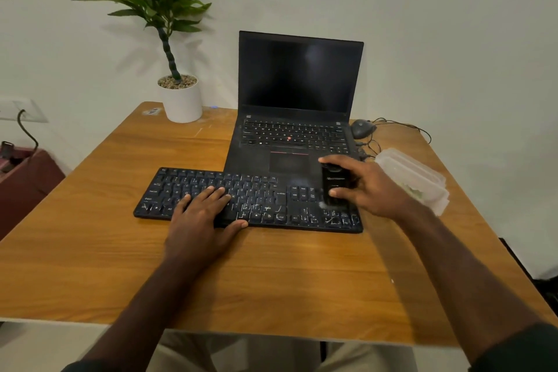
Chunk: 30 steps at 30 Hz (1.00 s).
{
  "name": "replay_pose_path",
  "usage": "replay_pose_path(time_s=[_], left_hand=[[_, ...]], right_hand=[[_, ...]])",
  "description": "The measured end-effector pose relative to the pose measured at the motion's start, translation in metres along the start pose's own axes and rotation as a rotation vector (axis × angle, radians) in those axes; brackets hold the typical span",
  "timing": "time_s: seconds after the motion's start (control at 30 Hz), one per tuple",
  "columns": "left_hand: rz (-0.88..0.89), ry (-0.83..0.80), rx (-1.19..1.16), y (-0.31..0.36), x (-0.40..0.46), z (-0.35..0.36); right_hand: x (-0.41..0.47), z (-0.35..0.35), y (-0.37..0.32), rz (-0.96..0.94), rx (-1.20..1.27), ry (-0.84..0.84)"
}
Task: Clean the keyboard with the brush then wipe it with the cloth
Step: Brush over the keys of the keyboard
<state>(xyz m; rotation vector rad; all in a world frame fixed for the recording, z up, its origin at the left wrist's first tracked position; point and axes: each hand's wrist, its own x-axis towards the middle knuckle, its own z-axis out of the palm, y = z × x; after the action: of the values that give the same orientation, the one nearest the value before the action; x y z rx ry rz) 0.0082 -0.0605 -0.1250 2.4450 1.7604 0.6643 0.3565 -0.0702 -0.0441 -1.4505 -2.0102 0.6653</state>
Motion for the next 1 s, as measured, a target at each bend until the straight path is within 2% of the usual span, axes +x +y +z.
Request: replay_pose_path(time_s=[0.1,0.17,0.27,0.43,0.53,0.63,0.73,0.83,1.0], left_hand=[[-0.003,0.006,-0.001,0.001,0.000,0.001],[-0.010,0.011,-0.003,0.002,0.000,0.001],[-0.015,-0.004,-0.003,0.002,-0.001,0.000],[-0.006,-0.001,-0.017,0.004,-0.001,-0.002],[0.001,0.057,-0.071,0.000,-0.003,-0.006],[-0.086,0.151,-0.110,-0.027,-0.007,-0.019],[-0.273,0.098,-0.128,-0.068,-0.010,-0.041],[-0.424,0.052,-0.259,-0.103,-0.016,-0.050],[-0.407,0.008,-0.396,-0.127,-0.023,-0.041]], right_hand=[[-0.003,-0.028,0.009,0.064,-0.096,-0.048],[0.002,-0.029,0.004,0.064,-0.076,-0.024],[0.007,-0.003,-0.004,0.033,0.044,0.028],[0.023,0.026,-0.024,-0.034,0.079,0.070],[0.040,0.051,-0.050,-0.103,0.159,0.097],[0.060,0.083,-0.072,-0.158,0.195,0.050],[0.084,0.112,-0.085,-0.168,0.146,-0.028],[0.104,0.140,-0.104,-0.193,0.138,-0.077],[0.136,0.176,-0.148,-0.264,0.217,-0.017]])
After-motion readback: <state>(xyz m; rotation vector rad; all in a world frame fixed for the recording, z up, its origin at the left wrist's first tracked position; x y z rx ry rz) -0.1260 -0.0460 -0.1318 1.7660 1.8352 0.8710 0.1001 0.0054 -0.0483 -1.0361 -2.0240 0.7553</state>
